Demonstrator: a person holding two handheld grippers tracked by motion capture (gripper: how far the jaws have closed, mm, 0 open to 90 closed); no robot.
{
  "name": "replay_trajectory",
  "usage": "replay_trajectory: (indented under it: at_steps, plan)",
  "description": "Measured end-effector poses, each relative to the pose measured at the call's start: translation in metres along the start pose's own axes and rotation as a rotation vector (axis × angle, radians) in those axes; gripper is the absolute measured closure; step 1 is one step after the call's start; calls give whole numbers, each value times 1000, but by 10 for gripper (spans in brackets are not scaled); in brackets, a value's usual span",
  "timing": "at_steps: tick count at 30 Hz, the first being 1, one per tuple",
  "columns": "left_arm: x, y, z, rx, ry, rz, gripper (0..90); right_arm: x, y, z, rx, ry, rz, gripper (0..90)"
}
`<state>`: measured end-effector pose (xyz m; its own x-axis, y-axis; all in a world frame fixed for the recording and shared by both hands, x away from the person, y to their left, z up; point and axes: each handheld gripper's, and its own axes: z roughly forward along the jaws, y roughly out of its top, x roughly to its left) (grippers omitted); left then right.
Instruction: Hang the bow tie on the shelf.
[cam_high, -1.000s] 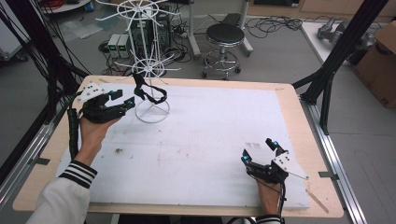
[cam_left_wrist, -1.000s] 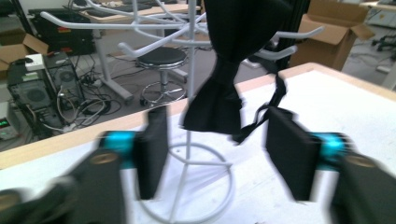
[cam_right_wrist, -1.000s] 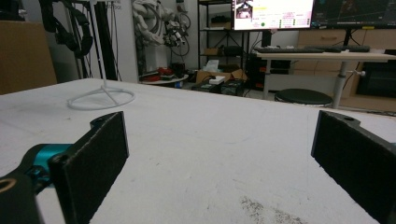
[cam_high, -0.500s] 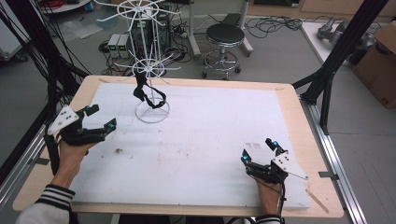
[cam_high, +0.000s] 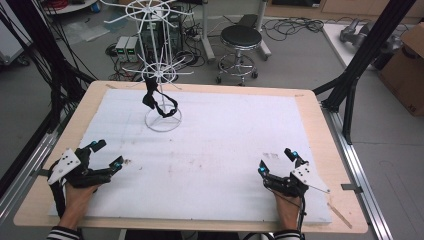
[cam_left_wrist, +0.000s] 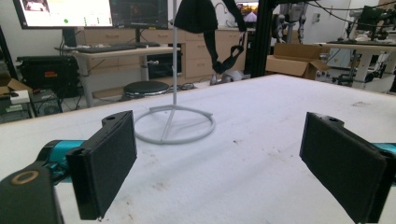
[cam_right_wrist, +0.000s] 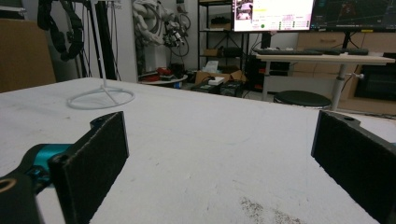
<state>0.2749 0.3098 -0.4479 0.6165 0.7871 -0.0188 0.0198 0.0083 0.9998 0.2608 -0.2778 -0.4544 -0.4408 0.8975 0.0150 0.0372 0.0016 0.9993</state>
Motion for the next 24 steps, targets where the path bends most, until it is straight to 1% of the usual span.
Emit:
replay_trajectory:
  at_steps: [1,2,3,4,6,9,11,13,18,24]
  plan:
    - [0,-3,0,0,7,-8,113,-1,0,0,-5,-1,-9,29]
    - [0,-4,1,3,11,-10,113,0,0,0,-2,-1,-3,29]
    - [0,-5,1,6,21,-5,113,0,0,0,-2,-1,-3,29]
    - [0,-5,0,-8,23,-5,114,0,0,0,1,-1,0,29]
    - [-1,-6,0,-13,24,3,114,0,0,1,4,3,-12,29]
    - [-3,-7,-1,-30,25,26,115,0,0,0,5,5,-4,29]
    - [-3,-7,-2,-41,25,26,115,0,0,0,2,3,-3,29]
    - [-2,-7,-3,-49,27,15,115,0,0,0,2,4,2,29]
    - [-2,-7,-3,-45,27,17,114,0,0,0,-1,7,-6,29]
    - [-2,-8,-3,-46,28,15,114,0,0,0,-2,6,-2,29]
